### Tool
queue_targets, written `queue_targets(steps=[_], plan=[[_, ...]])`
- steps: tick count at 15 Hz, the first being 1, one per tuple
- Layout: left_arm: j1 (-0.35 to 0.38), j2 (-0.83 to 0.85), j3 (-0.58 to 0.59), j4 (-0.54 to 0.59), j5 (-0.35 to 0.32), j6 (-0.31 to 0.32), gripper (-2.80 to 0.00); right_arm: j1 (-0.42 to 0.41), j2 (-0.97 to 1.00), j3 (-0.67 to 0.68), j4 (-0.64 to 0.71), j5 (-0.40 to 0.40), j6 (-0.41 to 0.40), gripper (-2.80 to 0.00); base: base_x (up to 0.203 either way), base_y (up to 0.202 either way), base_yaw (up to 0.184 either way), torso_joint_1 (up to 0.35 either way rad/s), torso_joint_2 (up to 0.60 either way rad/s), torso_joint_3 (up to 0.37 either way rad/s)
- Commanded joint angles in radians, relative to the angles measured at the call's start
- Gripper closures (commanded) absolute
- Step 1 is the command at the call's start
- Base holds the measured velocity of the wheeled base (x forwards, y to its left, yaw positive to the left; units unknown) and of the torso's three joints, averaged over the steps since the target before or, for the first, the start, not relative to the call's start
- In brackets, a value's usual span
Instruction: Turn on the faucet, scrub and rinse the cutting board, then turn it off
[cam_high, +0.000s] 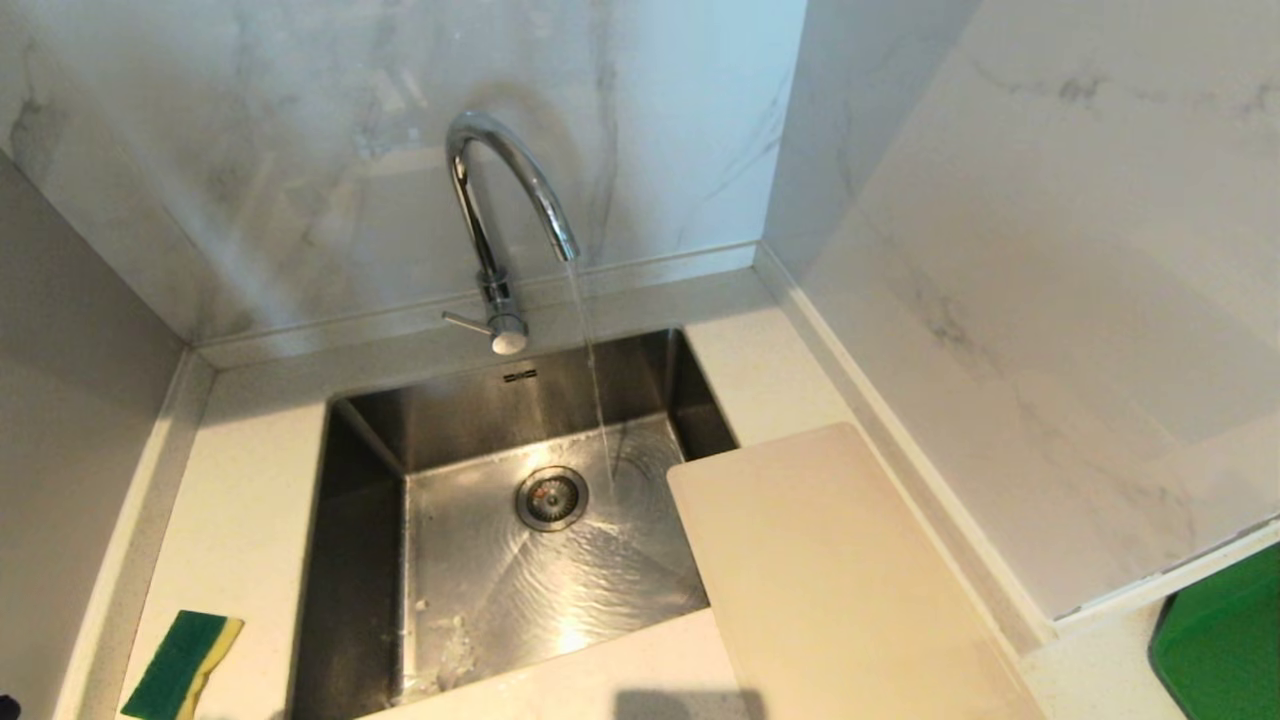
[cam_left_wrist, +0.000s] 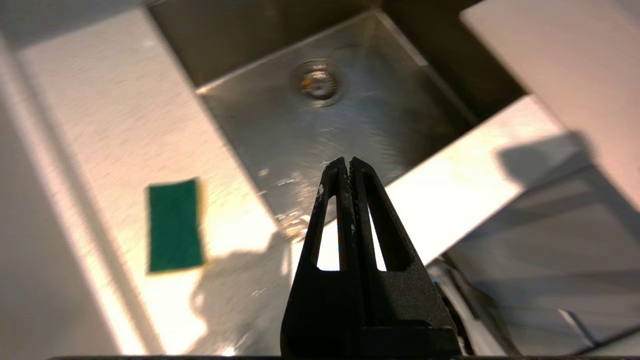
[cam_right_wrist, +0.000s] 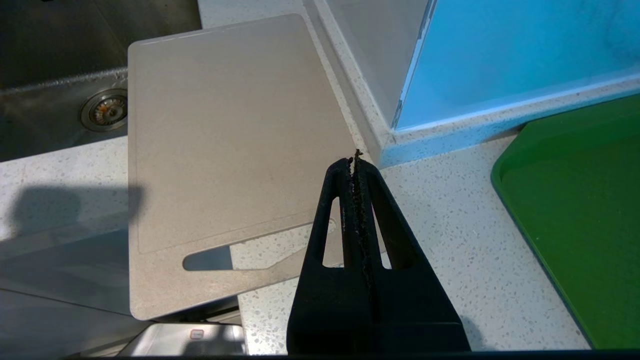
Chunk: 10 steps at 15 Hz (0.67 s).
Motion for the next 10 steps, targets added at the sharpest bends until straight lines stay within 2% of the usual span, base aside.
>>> queue_targets(steps=[1, 3, 5, 8, 10], plan=[[-0.002, -0.121, 0.078, 0.004, 0.131, 0.003, 0.00, -0.001, -0.002, 0.000, 0.000, 0.000, 0.000, 0.00, 0.000, 0.000, 0.000, 0.000, 0.00, 0.000], [0.000, -0.138, 0.153, -0.017, 0.272, 0.021, 0.00, 0.000, -0.002, 0.000, 0.000, 0.000, 0.000, 0.00, 0.000, 0.000, 0.000, 0.000, 0.00, 0.000], [0.009, -0.143, 0.217, -0.073, 0.375, 0.030, 0.00, 0.001, -0.002, 0.000, 0.000, 0.000, 0.000, 0.00, 0.000, 0.000, 0.000, 0.000, 0.00, 0.000], [0.117, -0.169, 0.261, -0.085, 0.380, 0.039, 0.00, -0.001, -0.002, 0.000, 0.000, 0.000, 0.000, 0.00, 0.000, 0.000, 0.000, 0.000, 0.00, 0.000], [0.102, -0.217, 0.270, -0.080, 0.334, 0.038, 0.00, 0.001, -0.002, 0.000, 0.000, 0.000, 0.000, 0.00, 0.000, 0.000, 0.000, 0.000, 0.00, 0.000]])
